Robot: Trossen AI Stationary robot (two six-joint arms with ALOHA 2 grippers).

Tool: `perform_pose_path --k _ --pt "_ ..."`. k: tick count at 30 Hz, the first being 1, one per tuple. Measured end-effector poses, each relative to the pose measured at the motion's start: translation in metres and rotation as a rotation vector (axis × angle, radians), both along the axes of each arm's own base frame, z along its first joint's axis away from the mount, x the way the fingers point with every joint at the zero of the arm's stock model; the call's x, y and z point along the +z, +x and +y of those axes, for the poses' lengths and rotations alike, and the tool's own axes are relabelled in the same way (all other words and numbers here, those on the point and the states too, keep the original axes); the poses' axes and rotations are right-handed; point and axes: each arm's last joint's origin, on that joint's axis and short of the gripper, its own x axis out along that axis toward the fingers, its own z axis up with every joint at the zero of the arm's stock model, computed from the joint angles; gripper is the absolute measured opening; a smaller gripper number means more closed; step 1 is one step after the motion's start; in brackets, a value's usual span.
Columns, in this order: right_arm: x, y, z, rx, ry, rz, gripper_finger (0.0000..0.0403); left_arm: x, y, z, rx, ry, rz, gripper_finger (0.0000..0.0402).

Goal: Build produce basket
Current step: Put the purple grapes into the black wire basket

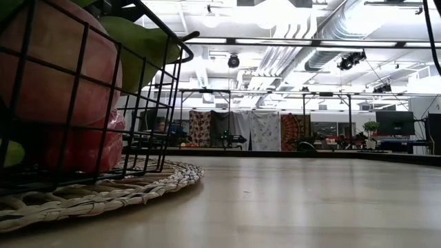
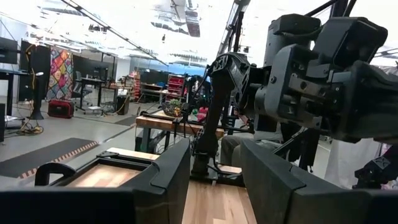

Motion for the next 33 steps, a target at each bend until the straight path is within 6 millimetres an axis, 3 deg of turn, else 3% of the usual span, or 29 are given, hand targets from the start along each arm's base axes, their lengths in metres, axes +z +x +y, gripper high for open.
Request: perform_pose_path --k 10,16,33 --pt "0.005 0.000 0.003 0.036 0.037 -0.081 0.0000 0.000 0.000 0.000 0.000 0.000 0.000 0.0129" --pt "-0.013 0.009 0.010 0.074 0.055 -0.146 0.0000 0.000 0.000 0.000 0.000 0.000 0.001 0.0129" --pt "-0.023 0.064 0.011 0.093 0.014 -0.078 0.0000 -0.001 0.000 0.000 0.000 0.000 0.008 0.0129"
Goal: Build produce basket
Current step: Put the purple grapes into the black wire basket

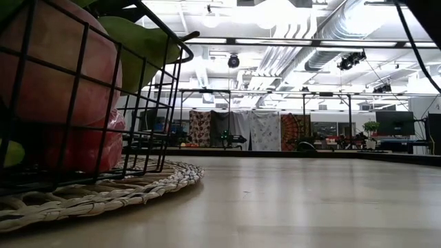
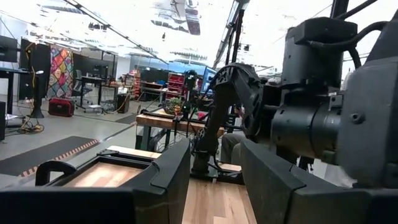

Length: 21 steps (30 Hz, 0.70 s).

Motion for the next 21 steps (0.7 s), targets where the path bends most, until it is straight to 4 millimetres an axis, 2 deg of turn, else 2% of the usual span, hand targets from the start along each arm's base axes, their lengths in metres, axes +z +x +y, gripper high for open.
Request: perform_pose_path --k 8,21 --pt "-0.012 0.008 -0.012 -0.022 -0.001 0.111 0.0000 0.000 0.000 0.000 0.000 0.000 0.001 0.0129" --pt "-0.015 0.010 -0.015 -0.027 0.007 0.109 0.0000 0.000 0.000 0.000 0.000 0.000 0.000 0.0129"
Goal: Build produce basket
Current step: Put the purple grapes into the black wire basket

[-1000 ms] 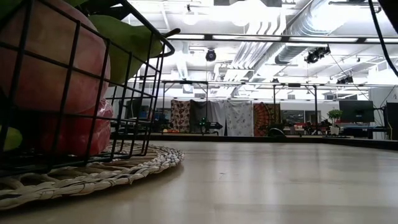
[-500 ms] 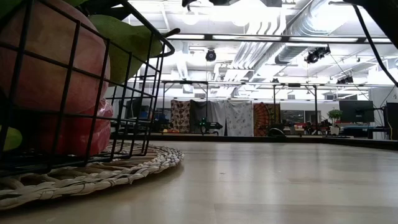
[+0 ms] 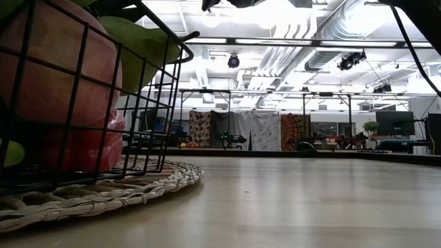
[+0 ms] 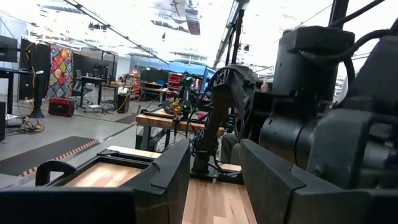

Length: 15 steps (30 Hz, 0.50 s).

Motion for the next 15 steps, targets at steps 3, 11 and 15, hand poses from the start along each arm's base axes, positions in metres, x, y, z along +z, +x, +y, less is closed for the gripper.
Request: perform_pose_path --k 3,11,15 --pt "-0.011 0.004 0.001 0.003 0.022 -0.018 0.0000 0.000 0.000 0.000 0.000 0.000 0.000 0.0129" --pt "-0.024 0.009 -0.002 -0.004 0.059 -0.007 0.0000 0.000 0.000 0.000 0.002 0.007 0.004 0.0129" --pt "-0.024 0.009 -0.004 -0.011 0.047 -0.021 0.0000 -0.001 0.000 0.000 0.005 0.017 0.010 0.0129"
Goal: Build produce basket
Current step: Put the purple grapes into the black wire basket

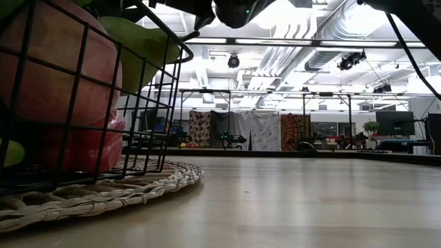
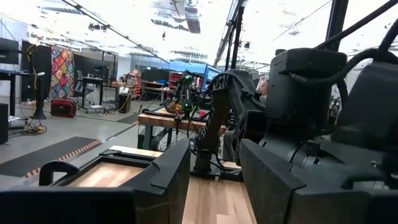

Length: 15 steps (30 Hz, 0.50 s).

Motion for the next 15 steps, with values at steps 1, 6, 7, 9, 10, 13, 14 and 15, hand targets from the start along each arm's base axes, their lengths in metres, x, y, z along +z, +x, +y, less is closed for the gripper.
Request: perform_pose_path --k 1,6,7,9,10,13,14,15 --pt "0.000 0.000 0.000 0.001 0.003 0.005 0.0000 0.000 0.000 0.000 0.000 0.000 0.000 0.0129" --pt "-0.012 0.001 -0.001 0.001 -0.001 0.132 0.0000 0.000 0.000 0.000 0.000 0.000 0.000 0.0129" --pt "-0.013 0.001 -0.001 0.000 -0.003 0.143 0.0000 0.000 0.000 0.000 0.000 0.000 0.000 0.0129" --pt "-0.014 0.001 -0.001 0.000 0.000 0.156 0.0000 0.000 0.000 0.000 0.000 0.000 0.000 0.0129" --pt "-0.014 0.001 -0.001 0.000 0.001 0.161 0.0000 0.000 0.000 0.000 0.000 0.000 0.000 0.0129" --pt "-0.015 0.001 -0.001 0.006 -0.001 0.162 0.0000 0.000 0.000 0.000 0.000 0.000 0.000 0.0129" --pt "-0.014 0.001 -0.001 0.006 -0.001 0.161 0.0000 0.000 0.000 0.000 0.000 0.000 0.000 0.0129" --pt "-0.015 0.001 -0.001 0.007 -0.002 0.162 0.0001 0.000 0.000 0.000 0.000 0.000 0.000 0.0129"
